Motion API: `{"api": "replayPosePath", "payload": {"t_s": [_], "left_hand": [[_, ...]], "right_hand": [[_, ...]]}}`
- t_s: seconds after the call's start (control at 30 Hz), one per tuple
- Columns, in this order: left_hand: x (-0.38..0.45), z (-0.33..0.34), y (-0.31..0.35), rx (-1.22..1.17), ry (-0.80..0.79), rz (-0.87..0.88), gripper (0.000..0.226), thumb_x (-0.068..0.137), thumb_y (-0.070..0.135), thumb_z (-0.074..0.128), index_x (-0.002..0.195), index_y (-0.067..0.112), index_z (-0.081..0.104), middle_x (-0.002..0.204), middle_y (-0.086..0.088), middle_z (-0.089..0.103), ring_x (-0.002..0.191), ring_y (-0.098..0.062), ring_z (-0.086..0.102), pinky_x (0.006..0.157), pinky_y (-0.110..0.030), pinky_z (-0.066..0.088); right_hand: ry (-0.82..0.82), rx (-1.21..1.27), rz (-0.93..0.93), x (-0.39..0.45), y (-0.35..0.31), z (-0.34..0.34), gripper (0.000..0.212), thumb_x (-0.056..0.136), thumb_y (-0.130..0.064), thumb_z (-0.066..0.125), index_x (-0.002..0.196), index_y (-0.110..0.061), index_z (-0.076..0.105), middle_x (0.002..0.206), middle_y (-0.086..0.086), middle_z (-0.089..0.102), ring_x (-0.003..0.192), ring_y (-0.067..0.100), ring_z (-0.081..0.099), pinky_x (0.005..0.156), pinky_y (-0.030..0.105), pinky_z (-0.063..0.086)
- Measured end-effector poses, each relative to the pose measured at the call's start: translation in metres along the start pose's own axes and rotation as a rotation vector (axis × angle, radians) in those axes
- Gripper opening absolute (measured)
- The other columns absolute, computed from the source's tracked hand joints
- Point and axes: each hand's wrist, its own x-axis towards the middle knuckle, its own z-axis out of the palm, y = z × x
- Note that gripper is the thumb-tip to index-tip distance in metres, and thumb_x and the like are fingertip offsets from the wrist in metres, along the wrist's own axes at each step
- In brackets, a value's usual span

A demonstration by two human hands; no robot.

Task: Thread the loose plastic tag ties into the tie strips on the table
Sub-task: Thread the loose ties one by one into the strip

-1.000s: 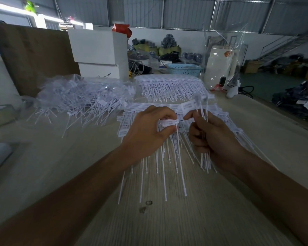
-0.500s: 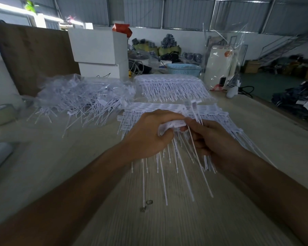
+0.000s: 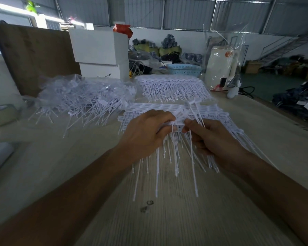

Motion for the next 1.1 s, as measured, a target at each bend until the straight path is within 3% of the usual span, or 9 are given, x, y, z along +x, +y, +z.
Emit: {"api": "replayPosePath", "payload": {"t_s": [0.13, 0.23, 0.47, 0.7, 0.77, 0.83, 0.93, 1.03, 1.1], "left_hand": [[0.003, 0.001, -0.008, -0.138, -0.079, -0.006, 0.015, 0.094, 0.022, 0.066, 0.104, 0.013, 0.074, 0.092, 0.003, 0.073, 0.080, -0.010, 0.065, 0.071, -0.036, 0.053], [0.004, 0.002, -0.012, -0.283, -0.124, -0.056, 0.008, 0.092, 0.018, 0.070, 0.092, 0.013, 0.076, 0.077, 0.008, 0.070, 0.067, -0.004, 0.060, 0.062, -0.023, 0.044], [0.006, -0.002, -0.016, -0.446, -0.213, -0.170, 0.017, 0.089, 0.012, 0.072, 0.087, 0.029, 0.074, 0.071, 0.025, 0.067, 0.070, 0.005, 0.062, 0.068, -0.008, 0.039], [0.004, -0.008, -0.013, -0.569, -0.264, -0.197, 0.012, 0.093, 0.006, 0.066, 0.087, 0.012, 0.075, 0.076, 0.001, 0.073, 0.067, -0.016, 0.067, 0.070, -0.033, 0.055], [0.002, -0.010, -0.009, -0.592, -0.306, -0.193, 0.013, 0.095, 0.007, 0.063, 0.089, 0.008, 0.075, 0.078, -0.004, 0.074, 0.065, -0.014, 0.067, 0.065, -0.025, 0.054], [0.002, -0.009, -0.004, -0.573, -0.282, -0.208, 0.011, 0.094, 0.009, 0.065, 0.093, 0.005, 0.075, 0.079, -0.002, 0.075, 0.063, -0.005, 0.066, 0.056, -0.011, 0.048], [0.004, -0.005, -0.001, -0.463, -0.216, -0.199, 0.014, 0.095, 0.013, 0.066, 0.101, 0.006, 0.076, 0.077, 0.026, 0.070, 0.065, 0.002, 0.064, 0.053, -0.006, 0.044], [0.004, -0.003, 0.000, -0.375, -0.161, -0.172, 0.015, 0.095, 0.019, 0.065, 0.105, 0.017, 0.077, 0.079, 0.017, 0.072, 0.071, -0.006, 0.068, 0.067, -0.027, 0.056], [0.004, 0.000, -0.001, -0.379, -0.117, -0.171, 0.014, 0.094, 0.021, 0.067, 0.104, 0.022, 0.077, 0.080, 0.006, 0.074, 0.072, -0.009, 0.069, 0.071, -0.031, 0.056]], "right_hand": [[0.029, -0.114, -0.063, 0.001, 0.001, 0.000, 0.031, 0.098, -0.029, 0.059, 0.086, -0.004, 0.071, 0.051, -0.001, 0.039, 0.043, 0.011, 0.032, 0.042, 0.022, 0.027], [0.023, -0.200, -0.170, 0.001, 0.002, 0.001, 0.026, 0.098, -0.024, 0.059, 0.080, -0.010, 0.071, 0.048, -0.009, 0.040, 0.041, 0.003, 0.033, 0.045, 0.016, 0.028], [-0.011, -0.309, -0.341, 0.001, 0.004, 0.002, 0.024, 0.099, -0.020, 0.059, 0.076, -0.022, 0.067, 0.047, -0.017, 0.045, 0.043, -0.001, 0.043, 0.049, 0.008, 0.032], [0.021, -0.529, -0.430, 0.002, 0.005, 0.000, 0.017, 0.098, -0.020, 0.061, 0.081, -0.022, 0.062, 0.056, -0.014, 0.046, 0.054, 0.001, 0.047, 0.056, 0.014, 0.033], [0.044, -0.588, -0.468, 0.001, 0.004, 0.001, 0.026, 0.098, -0.019, 0.062, 0.076, -0.029, 0.051, 0.059, -0.012, 0.045, 0.057, 0.001, 0.048, 0.057, 0.015, 0.032], [0.069, -0.545, -0.467, 0.003, 0.004, 0.002, 0.025, 0.097, -0.019, 0.062, 0.074, -0.023, 0.055, 0.060, -0.008, 0.045, 0.056, 0.004, 0.045, 0.057, 0.020, 0.032], [0.079, -0.493, -0.417, 0.005, 0.002, 0.000, 0.027, 0.097, -0.022, 0.061, 0.080, -0.003, 0.065, 0.060, -0.001, 0.047, 0.055, 0.005, 0.042, 0.055, 0.023, 0.031], [0.078, -0.442, -0.403, 0.005, 0.002, -0.002, 0.024, 0.098, -0.022, 0.061, 0.077, -0.014, 0.069, 0.053, -0.015, 0.051, 0.051, 0.000, 0.047, 0.053, 0.013, 0.032], [0.068, -0.436, -0.400, 0.005, 0.002, -0.002, 0.024, 0.097, -0.027, 0.060, 0.078, -0.016, 0.070, 0.052, -0.018, 0.053, 0.050, -0.001, 0.049, 0.053, 0.012, 0.033]]}}
